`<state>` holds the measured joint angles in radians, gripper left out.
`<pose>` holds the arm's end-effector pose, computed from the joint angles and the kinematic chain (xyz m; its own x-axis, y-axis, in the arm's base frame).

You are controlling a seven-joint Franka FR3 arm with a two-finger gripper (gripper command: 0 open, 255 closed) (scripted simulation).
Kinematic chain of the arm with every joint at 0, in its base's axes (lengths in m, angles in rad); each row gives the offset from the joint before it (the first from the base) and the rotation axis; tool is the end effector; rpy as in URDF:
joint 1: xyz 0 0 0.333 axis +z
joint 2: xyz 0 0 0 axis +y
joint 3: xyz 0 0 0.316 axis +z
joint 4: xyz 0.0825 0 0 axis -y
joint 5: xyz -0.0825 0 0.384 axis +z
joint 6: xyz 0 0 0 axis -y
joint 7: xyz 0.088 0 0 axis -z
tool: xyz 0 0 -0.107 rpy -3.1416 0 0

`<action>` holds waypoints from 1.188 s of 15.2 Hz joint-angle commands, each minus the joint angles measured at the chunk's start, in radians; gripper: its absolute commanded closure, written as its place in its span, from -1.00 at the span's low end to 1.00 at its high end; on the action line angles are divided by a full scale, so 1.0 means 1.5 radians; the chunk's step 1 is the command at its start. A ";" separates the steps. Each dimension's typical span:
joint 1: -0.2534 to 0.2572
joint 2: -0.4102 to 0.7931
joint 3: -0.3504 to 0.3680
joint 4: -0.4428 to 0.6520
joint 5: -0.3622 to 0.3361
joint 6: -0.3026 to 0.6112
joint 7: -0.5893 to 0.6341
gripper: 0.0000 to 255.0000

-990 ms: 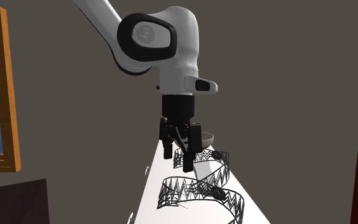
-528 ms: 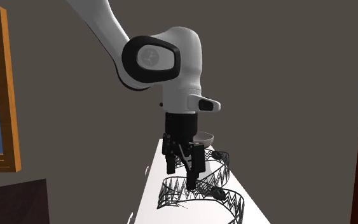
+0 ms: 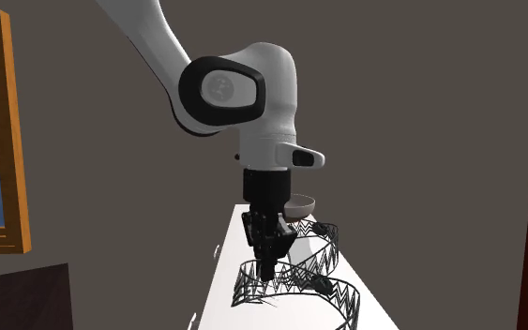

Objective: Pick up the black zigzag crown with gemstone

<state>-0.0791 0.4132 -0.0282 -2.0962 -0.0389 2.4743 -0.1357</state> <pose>0.5768 -0.0619 0.2183 0.9973 0.0609 -0.0400 0.0621 -0.9976 0.0292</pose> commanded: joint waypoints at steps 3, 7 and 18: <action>0.000 0.000 0.000 0.000 0.000 0.000 0.000 1.00; 0.000 -0.021 0.000 0.000 0.000 -0.021 0.000 1.00; 0.001 -0.091 0.000 0.012 0.001 -0.104 -0.003 1.00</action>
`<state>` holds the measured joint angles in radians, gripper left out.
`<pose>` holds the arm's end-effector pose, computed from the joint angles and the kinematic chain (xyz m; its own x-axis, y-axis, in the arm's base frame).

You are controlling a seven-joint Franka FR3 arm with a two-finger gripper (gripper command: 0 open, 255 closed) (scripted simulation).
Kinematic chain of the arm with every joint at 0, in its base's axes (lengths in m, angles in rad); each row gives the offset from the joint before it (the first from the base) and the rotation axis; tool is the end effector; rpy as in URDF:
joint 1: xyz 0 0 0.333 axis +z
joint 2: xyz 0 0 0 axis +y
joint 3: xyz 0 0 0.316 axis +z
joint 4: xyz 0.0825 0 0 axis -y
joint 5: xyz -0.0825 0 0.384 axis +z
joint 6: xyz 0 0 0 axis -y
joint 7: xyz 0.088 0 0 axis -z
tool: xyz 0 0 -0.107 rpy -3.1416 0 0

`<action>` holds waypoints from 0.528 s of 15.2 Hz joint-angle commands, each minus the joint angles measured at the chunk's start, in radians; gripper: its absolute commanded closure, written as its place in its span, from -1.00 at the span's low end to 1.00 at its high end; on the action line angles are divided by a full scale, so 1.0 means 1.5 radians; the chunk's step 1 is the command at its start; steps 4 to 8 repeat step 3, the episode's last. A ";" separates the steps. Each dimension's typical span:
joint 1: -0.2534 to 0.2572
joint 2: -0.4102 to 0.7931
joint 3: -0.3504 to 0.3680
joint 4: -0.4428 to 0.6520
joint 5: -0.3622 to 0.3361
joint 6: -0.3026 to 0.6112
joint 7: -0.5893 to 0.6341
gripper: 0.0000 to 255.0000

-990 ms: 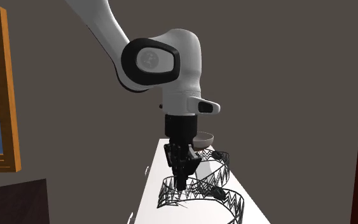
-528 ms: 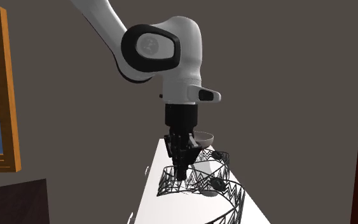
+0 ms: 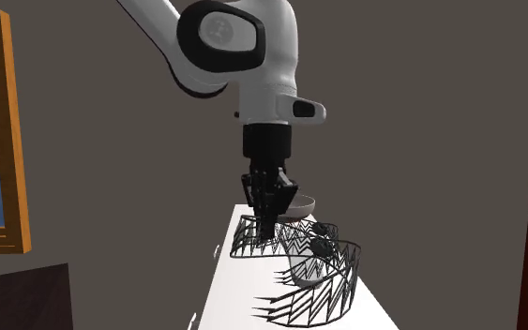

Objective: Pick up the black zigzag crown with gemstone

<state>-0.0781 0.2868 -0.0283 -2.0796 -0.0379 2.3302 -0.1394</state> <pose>0.5770 -0.0620 0.2862 0.9974 0.0599 -0.0411 0.0611 -0.9977 0.0291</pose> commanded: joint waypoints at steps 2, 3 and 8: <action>0.000 -0.013 0.000 0.003 0.000 -0.017 -0.001 1.00; 0.000 -0.013 0.000 0.003 0.000 -0.017 -0.001 1.00; 0.000 -0.013 0.000 0.003 0.000 -0.017 -0.001 1.00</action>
